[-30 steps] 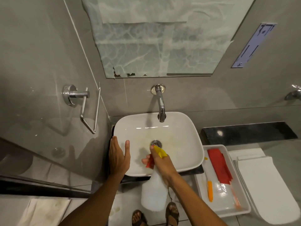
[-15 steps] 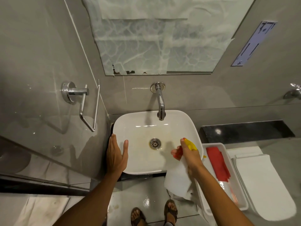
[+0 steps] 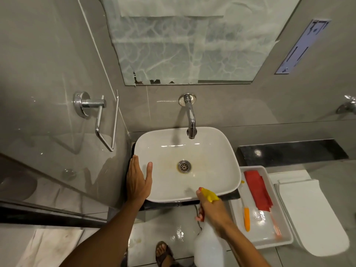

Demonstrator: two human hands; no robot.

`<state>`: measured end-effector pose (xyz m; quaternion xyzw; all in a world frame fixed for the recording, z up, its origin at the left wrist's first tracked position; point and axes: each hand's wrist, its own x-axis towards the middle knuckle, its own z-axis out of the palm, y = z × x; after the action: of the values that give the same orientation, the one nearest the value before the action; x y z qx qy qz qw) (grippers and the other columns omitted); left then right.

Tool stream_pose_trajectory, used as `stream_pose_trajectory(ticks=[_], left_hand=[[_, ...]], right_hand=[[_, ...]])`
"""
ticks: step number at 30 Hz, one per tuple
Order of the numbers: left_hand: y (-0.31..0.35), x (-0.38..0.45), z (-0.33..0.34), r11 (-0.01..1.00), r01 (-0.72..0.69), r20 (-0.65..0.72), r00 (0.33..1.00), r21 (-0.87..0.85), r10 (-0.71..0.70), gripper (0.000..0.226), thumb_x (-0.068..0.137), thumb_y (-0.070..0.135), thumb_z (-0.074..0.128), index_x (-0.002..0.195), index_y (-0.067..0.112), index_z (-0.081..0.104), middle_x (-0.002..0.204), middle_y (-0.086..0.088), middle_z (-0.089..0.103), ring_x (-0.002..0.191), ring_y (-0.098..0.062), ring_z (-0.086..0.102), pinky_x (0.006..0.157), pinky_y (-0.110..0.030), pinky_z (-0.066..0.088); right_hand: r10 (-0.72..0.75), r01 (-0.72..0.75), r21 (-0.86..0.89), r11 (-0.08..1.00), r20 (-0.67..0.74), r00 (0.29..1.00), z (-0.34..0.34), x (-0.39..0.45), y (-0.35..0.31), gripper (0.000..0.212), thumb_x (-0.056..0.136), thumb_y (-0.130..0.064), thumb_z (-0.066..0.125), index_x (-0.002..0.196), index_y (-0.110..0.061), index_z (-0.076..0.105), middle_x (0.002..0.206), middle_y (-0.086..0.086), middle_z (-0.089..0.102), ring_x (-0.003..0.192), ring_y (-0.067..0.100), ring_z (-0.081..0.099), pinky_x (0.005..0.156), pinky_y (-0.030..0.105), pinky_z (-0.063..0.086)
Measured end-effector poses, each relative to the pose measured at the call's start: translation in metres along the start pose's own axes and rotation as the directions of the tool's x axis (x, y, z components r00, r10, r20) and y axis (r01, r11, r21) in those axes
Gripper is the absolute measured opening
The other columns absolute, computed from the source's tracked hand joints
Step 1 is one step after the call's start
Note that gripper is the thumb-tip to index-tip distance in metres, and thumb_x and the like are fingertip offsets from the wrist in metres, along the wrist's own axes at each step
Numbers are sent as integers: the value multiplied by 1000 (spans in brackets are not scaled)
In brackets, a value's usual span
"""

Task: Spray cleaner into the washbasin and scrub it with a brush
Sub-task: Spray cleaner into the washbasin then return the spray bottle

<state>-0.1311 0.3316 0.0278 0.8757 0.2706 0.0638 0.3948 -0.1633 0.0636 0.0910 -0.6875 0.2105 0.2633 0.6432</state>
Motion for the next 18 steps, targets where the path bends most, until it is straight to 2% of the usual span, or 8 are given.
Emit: stream_pose_trajectory(ticks=[3, 5, 7, 9, 13, 15, 17, 18], left_hand=[[0, 1, -1, 1000, -15, -8, 1000, 11, 15, 84, 101, 61, 36, 167, 9, 27, 173, -11, 33, 159, -32, 34, 130, -48, 30], [0, 1, -2, 1000, -20, -13, 1000, 11, 20, 83, 102, 60, 37, 166, 7, 30, 172, -13, 35, 158, -33, 35, 130, -49, 31], [-1, 1, -2, 1000, -19, -15, 1000, 11, 19, 82, 102, 59, 38, 165, 7, 32, 171, -13, 37, 157, -35, 37, 129, -49, 32], [0, 1, -3, 1000, -17, -14, 1000, 3, 17, 81, 101, 58, 39, 164, 7, 32, 170, -14, 38, 156, -36, 39, 128, -50, 33], [1, 0, -4, 1000, -15, -5, 1000, -23, 15, 83, 101, 58, 38, 165, 6, 31, 170, -14, 37, 157, -35, 37, 129, -49, 31], [0, 0, -5, 999, -11, 0, 1000, -35, 11, 83, 101, 58, 37, 165, 6, 30, 171, -14, 37, 157, -35, 37, 130, -49, 31], [1, -1, -6, 999, -6, 6, 1000, -45, 7, 83, 101, 58, 37, 165, 7, 30, 171, -14, 36, 158, -35, 37, 130, -49, 31], [1, -1, -6, 999, -1, 10, 1000, -46, 2, 83, 101, 59, 37, 166, 7, 30, 171, -13, 36, 158, -34, 36, 130, -50, 31]], right_hand=[[16, -21, 64, 998, 80, 997, 31, -1, -1, 26, 99, -37, 70, 118, -18, 71, 69, 11, 64, 66, 27, 70, 80, 51, 65], [-11, 2, 64, 998, 130, 991, 47, 0, -11, 29, 100, -42, 66, 104, -14, 72, 79, 19, 76, 77, 30, 78, 83, 46, 63], [-40, 35, 33, 999, 160, 986, 58, 5, -25, 40, 100, -48, 63, 96, -10, 72, 92, 27, 77, 79, 26, 78, 84, 39, 63], [-71, 71, 7, 997, 182, 981, 67, 10, -40, 39, 100, -49, 62, 95, -12, 71, 87, 26, 74, 76, 25, 74, 83, 36, 62], [-107, 113, -55, 992, 105, 989, 81, 22, -58, 27, 100, -44, 64, 113, -21, 68, 71, 8, 60, 67, 21, 59, 68, 33, 65], [-120, 123, -79, 989, 46, 992, 83, 31, -63, 34, 100, -45, 64, 120, -18, 71, 76, 10, 69, 72, 27, 69, 77, 40, 67], [-132, 134, -34, 990, 49, 990, 80, 37, -69, 35, 101, -44, 63, 113, -13, 71, 86, 16, 75, 86, 33, 77, 89, 44, 64], [-138, 137, 14, 990, 57, 989, 78, 39, -72, 33, 102, -43, 63, 106, -11, 70, 84, 15, 75, 86, 33, 77, 87, 43, 64]])
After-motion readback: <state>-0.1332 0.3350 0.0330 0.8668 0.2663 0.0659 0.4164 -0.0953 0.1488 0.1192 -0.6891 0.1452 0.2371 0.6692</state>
